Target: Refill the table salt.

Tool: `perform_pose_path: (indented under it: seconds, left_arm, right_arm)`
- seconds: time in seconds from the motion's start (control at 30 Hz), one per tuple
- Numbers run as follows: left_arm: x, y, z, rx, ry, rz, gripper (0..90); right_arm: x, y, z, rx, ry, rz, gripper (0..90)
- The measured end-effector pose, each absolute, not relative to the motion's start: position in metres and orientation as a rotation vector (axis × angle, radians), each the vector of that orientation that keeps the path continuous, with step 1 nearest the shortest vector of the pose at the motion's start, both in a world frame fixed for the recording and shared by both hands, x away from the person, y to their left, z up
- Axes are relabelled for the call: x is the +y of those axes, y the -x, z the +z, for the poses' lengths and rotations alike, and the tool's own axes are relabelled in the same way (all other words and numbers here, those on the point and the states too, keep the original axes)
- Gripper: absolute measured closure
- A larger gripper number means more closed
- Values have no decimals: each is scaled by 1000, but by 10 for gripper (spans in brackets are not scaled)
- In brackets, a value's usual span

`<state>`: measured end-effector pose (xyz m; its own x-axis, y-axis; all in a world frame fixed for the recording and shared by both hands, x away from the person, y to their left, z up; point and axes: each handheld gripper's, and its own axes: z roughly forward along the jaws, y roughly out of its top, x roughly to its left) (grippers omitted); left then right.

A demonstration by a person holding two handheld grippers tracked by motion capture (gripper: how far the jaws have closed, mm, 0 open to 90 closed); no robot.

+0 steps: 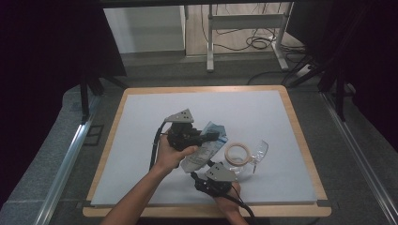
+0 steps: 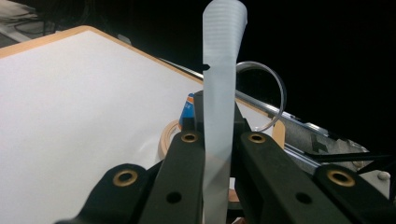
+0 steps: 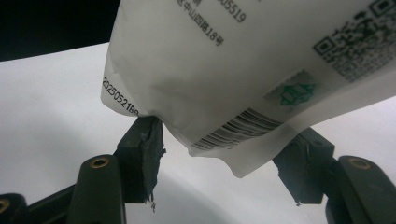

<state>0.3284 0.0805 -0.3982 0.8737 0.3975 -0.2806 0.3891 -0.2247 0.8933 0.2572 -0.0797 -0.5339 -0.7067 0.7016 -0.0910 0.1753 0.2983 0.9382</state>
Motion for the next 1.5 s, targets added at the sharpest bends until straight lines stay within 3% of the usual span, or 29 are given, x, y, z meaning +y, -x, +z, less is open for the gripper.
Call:
perform_pose_path:
  seconds: [1.5]
  left_arm:
    - [53, -332, -402, 581, -1899, 5, 900]
  right_arm:
    - [-80, -257, -535, 2063, -829, 1406, 381]
